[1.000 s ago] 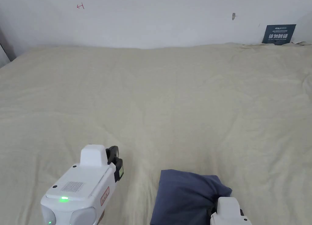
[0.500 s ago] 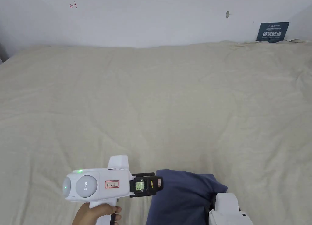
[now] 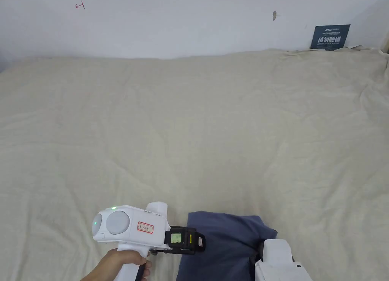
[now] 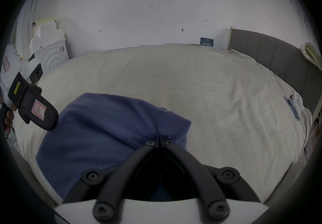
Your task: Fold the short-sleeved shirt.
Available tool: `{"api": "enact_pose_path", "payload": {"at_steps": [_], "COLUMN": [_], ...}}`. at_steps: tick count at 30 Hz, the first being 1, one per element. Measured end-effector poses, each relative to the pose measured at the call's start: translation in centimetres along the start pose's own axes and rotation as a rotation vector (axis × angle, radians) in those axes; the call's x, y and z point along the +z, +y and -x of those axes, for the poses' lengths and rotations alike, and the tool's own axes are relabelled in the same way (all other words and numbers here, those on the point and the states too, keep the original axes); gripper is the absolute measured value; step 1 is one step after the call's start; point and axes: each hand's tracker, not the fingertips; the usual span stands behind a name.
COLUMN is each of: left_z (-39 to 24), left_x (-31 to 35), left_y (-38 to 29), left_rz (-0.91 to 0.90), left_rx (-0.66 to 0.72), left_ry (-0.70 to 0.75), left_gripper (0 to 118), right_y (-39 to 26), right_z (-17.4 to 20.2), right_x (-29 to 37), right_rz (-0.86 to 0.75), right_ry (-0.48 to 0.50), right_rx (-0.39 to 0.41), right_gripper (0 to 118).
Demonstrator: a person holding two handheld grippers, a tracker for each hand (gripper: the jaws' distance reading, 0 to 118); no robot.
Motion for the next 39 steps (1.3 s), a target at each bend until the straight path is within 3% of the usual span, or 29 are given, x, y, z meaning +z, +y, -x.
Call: {"api": "enact_pose_path", "payload": {"at_steps": [8,11,12,15,24,32,39], "left_z": [-2.1,-2.2,-2.4,-3.4,-4.6,-5.0,-2.2], "left_x": [-1.9,-1.8,-1.9,-2.0,-1.1,2.5,7.1], "left_y": [-0.1,-0.2,-0.3,-0.7,-1.4,0.1,2.1], "left_rz": [0.044,0.048,0.051,0.044,0.006,-0.042,-0.077], "left_rx": [-0.041,-0.048,-0.037,-0.094,-0.088,-0.128,-0.148], "left_ry": [-0.012,-0.019,-0.036,0.013,0.049,0.058,0.154], "left_gripper": [56,26,22,17,14,13,13], "right_y": [0.0,0.1,0.1,0.1,1.1,6.1,11.0], "right_z": [-0.1,-0.1,-0.1,-0.1,-0.4,-1.2,-1.4], "right_x": [0.0,0.0,0.0,0.1,0.9,4.9,8.3], "right_rz": [0.004,0.005,0.005,0.006,0.0,-0.168,-0.304], "right_ry": [0.003,0.006,0.007,0.006,0.012,0.059,0.081], "right_rx": [-0.006,-0.002,-0.002,-0.006,-0.009,-0.023,-0.022], "right_gripper": [0,0,0,0,0,0,0]}}
